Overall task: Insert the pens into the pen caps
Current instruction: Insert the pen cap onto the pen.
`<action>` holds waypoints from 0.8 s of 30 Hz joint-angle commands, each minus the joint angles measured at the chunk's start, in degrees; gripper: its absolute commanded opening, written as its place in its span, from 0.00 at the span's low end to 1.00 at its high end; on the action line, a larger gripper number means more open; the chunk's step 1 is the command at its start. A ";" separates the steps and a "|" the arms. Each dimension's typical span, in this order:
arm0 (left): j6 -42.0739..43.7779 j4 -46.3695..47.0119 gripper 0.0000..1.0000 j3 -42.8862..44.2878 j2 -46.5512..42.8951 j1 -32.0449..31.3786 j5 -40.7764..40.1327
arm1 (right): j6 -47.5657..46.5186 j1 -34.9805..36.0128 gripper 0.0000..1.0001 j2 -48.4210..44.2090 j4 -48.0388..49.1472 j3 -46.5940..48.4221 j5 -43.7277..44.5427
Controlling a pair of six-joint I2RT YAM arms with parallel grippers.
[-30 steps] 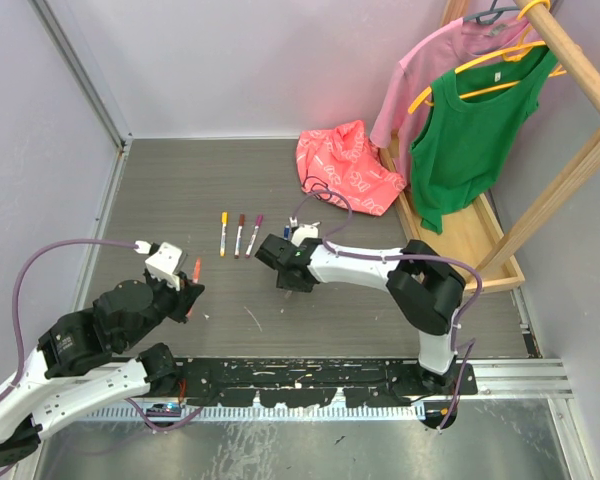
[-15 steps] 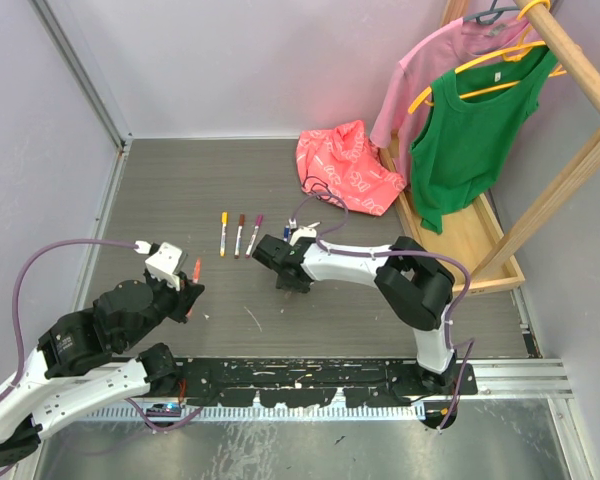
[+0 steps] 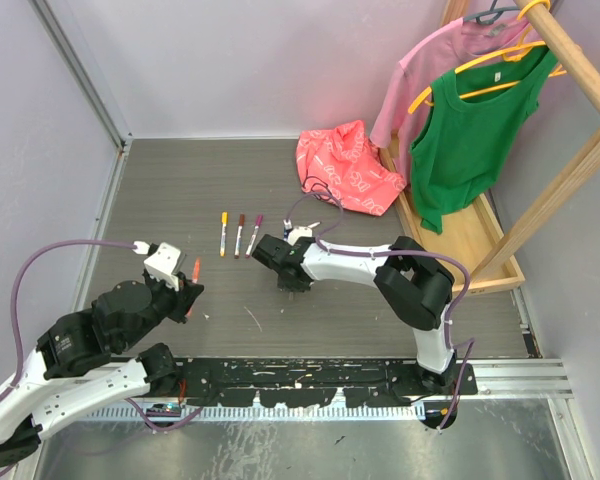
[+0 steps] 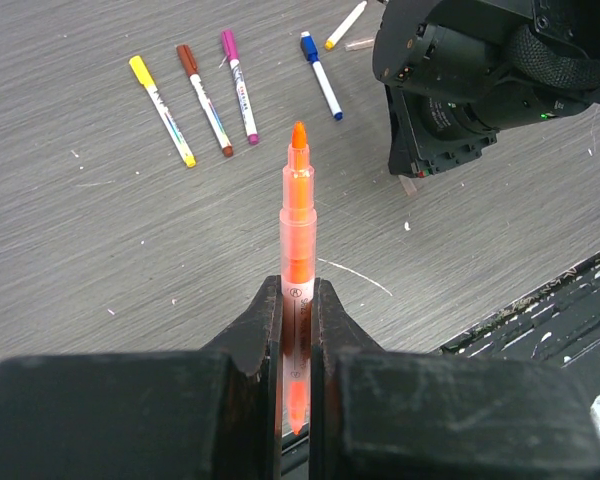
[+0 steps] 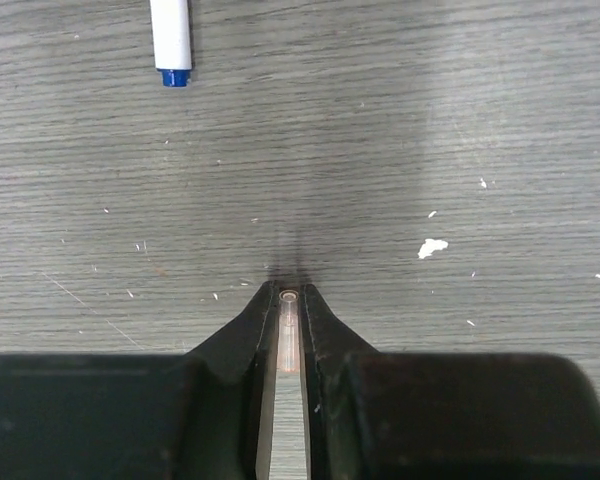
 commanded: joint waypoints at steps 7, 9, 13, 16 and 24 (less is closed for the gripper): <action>1.13 2.23 0.00 0.09 -0.26 -0.04 0.34 | -22.77 0.44 0.16 -2.43 2.12 1.44 -1.19; 1.17 2.24 0.00 0.07 -0.35 0.01 0.32 | -24.77 0.37 0.18 -2.31 1.88 1.19 -1.55; 1.17 2.24 0.00 0.06 -0.27 -0.02 0.21 | -26.42 0.33 0.19 -1.35 1.86 0.83 -3.46; 1.16 2.16 0.00 0.14 -0.29 0.02 0.19 | -26.45 0.32 0.23 -1.03 1.85 0.50 -3.79; 1.26 2.33 0.00 0.09 0.36 -0.07 0.35 | -26.39 0.32 0.31 -2.23 1.54 0.09 -5.50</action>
